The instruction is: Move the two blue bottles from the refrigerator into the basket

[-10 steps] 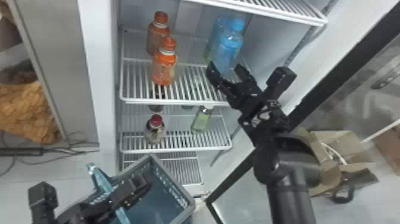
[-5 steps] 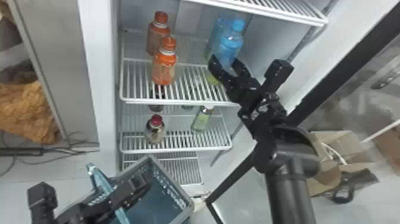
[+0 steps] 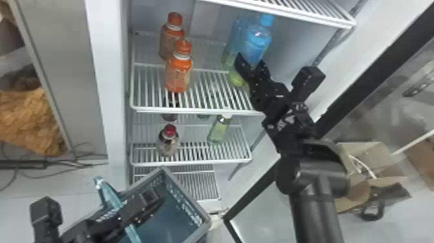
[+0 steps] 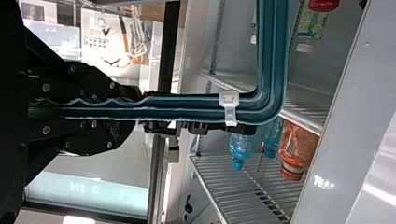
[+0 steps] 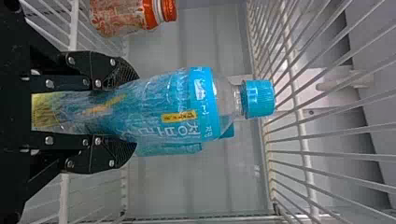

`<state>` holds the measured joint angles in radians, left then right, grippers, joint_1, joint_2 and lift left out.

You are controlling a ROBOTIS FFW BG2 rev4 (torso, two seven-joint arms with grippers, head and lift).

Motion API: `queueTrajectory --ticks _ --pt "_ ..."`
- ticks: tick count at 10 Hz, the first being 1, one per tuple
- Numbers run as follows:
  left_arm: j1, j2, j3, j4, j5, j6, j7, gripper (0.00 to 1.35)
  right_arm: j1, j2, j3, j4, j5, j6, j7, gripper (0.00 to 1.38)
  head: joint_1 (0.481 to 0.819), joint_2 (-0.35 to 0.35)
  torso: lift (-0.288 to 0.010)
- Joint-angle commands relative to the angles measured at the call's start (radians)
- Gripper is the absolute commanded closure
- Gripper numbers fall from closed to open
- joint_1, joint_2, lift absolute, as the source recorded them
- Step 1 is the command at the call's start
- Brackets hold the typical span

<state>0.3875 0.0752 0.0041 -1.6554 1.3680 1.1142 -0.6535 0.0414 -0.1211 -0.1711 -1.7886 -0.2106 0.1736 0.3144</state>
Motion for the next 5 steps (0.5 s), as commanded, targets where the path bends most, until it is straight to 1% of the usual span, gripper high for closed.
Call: queueTrajectory --ticks 1,3,5 --pt "0.000 0.000 0.000 0.000 0.000 -0.002 0.000 1.20 0.049 0.000 -0.002 -0.056 -0.021 -0.002 0.002 1.24 0.695 -0.350 0.000" --pt "0.000 -0.002 0.002 0.000 0.000 -0.002 0.000 1.20 0.170 0.000 -0.010 -0.242 -0.039 0.126 0.002 1.24 0.695 -0.350 0.000" --pt "0.000 -0.002 0.000 0.000 0.000 -0.002 0.000 1.20 0.295 -0.002 -0.026 -0.392 -0.081 0.204 0.015 1.24 0.695 -0.350 0.000"
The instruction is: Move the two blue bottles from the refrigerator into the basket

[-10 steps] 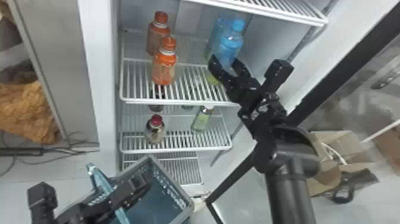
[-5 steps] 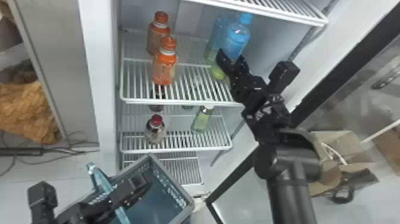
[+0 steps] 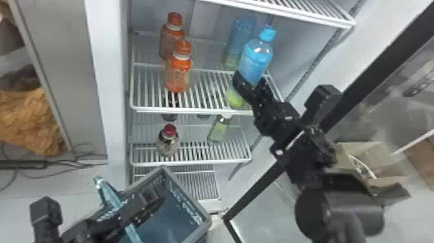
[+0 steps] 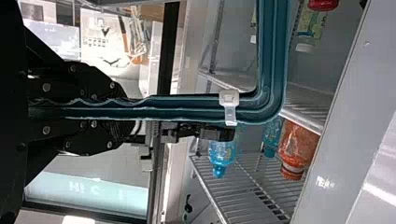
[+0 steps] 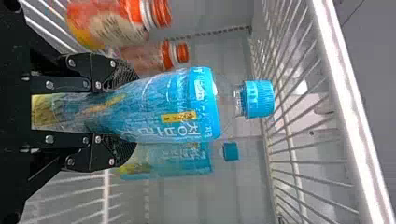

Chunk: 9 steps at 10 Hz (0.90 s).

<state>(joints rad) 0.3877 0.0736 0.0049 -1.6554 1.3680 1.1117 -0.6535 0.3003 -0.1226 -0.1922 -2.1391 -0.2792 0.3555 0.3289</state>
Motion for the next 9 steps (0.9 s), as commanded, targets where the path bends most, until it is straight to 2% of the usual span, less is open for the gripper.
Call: queueTrajectory --ticks 1,3,5,7,9 --pt "0.000 0.000 -0.001 0.000 0.000 0.000 0.000 1.20 0.090 0.000 -0.017 -0.123 -0.026 0.067 0.009 1.24 0.695 -0.350 0.000" --pt "-0.002 0.000 -0.001 0.000 0.000 0.000 0.000 1.20 0.171 0.003 -0.045 -0.223 -0.060 0.175 0.045 1.24 0.695 -0.350 0.000" --pt "-0.002 0.002 0.001 0.000 0.000 0.000 0.000 1.20 0.230 0.021 -0.077 -0.285 -0.064 0.248 0.082 1.24 0.695 -0.350 0.000" --pt "0.000 0.003 0.003 0.000 0.000 0.000 -0.002 1.20 0.269 0.034 -0.089 -0.307 -0.066 0.341 0.147 1.24 0.695 -0.350 0.000" --pt "-0.002 0.003 0.007 0.000 0.000 0.000 -0.002 1.20 0.296 0.031 -0.075 -0.314 -0.066 0.418 0.202 1.24 0.695 -0.350 0.000"
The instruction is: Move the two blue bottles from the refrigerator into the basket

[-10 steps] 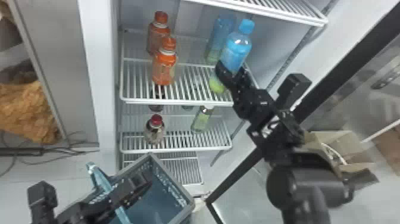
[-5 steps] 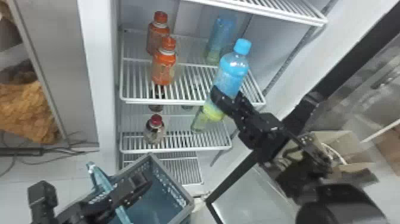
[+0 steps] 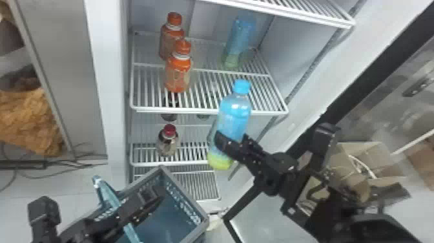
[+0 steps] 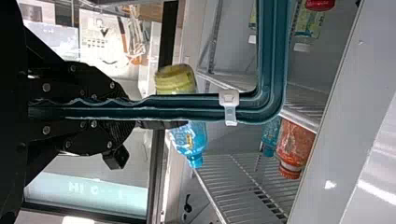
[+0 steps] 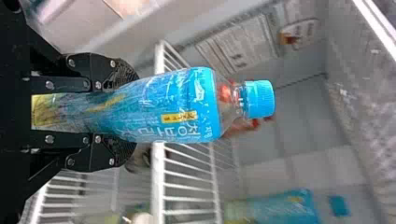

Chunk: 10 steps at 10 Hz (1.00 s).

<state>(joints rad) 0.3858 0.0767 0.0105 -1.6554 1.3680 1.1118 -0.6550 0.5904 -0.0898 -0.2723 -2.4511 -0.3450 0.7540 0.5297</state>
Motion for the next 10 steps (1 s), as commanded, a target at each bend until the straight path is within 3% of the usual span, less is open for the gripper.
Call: queueTrajectory --ticks 1,4,8,10 --pt "-0.001 0.000 -0.001 0.000 0.000 0.000 0.000 1.20 0.008 -0.010 0.013 0.000 -0.002 0.068 0.030 1.24 0.695 -0.350 0.000" --pt "-0.013 -0.005 -0.001 0.000 -0.002 -0.002 0.000 1.20 -0.033 -0.031 0.031 0.074 -0.012 0.164 0.130 1.24 0.695 -0.322 0.000" --pt "-0.020 -0.009 -0.001 0.000 -0.004 -0.002 0.002 1.20 -0.107 -0.054 0.087 0.202 -0.096 0.238 0.243 1.24 0.695 -0.261 0.000" --pt "-0.023 -0.012 0.001 0.000 -0.004 -0.002 0.003 1.20 -0.156 -0.071 0.139 0.278 -0.072 0.265 0.302 1.24 0.695 -0.234 0.000"
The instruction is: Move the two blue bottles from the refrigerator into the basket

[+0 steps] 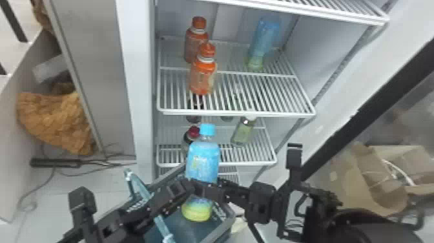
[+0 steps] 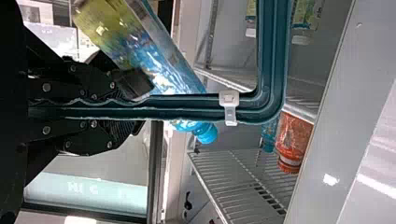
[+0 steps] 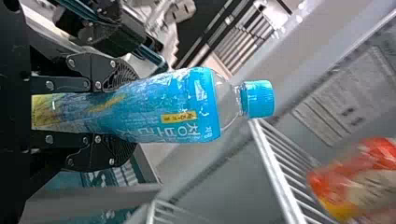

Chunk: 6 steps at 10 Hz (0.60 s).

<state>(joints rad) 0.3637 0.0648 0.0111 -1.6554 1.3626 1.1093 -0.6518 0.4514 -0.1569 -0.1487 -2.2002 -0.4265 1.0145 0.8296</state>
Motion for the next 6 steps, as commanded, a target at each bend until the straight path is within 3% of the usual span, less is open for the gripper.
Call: queueTrajectory --ticks 1,2,3,4,5,6 --pt "-0.005 -0.002 0.001 0.000 0.001 -0.002 0.000 1.20 -0.046 -0.009 0.041 0.086 0.018 0.016 0.031 1.23 0.695 -0.213 0.000" --pt "-0.010 -0.003 0.001 0.000 0.001 -0.002 0.000 1.20 -0.076 -0.013 0.059 0.130 0.050 0.024 0.065 1.17 0.695 -0.197 0.000" --pt "-0.013 -0.003 -0.001 0.000 0.003 -0.002 0.000 1.20 -0.100 -0.015 0.073 0.157 0.093 0.048 0.089 0.84 0.695 -0.184 0.000" --pt "-0.015 -0.005 -0.001 0.000 0.003 -0.005 0.000 1.20 -0.105 -0.016 0.077 0.157 0.113 0.048 0.095 0.41 0.695 -0.181 0.000" --pt "-0.013 -0.003 0.001 0.000 0.003 -0.005 0.000 1.20 -0.105 -0.016 0.071 0.157 0.111 0.048 0.097 0.11 0.695 -0.182 0.000" --pt "-0.013 -0.005 0.001 0.000 0.005 -0.005 0.000 1.20 -0.103 -0.016 0.063 0.150 0.111 0.048 0.098 0.07 0.695 -0.185 0.000"
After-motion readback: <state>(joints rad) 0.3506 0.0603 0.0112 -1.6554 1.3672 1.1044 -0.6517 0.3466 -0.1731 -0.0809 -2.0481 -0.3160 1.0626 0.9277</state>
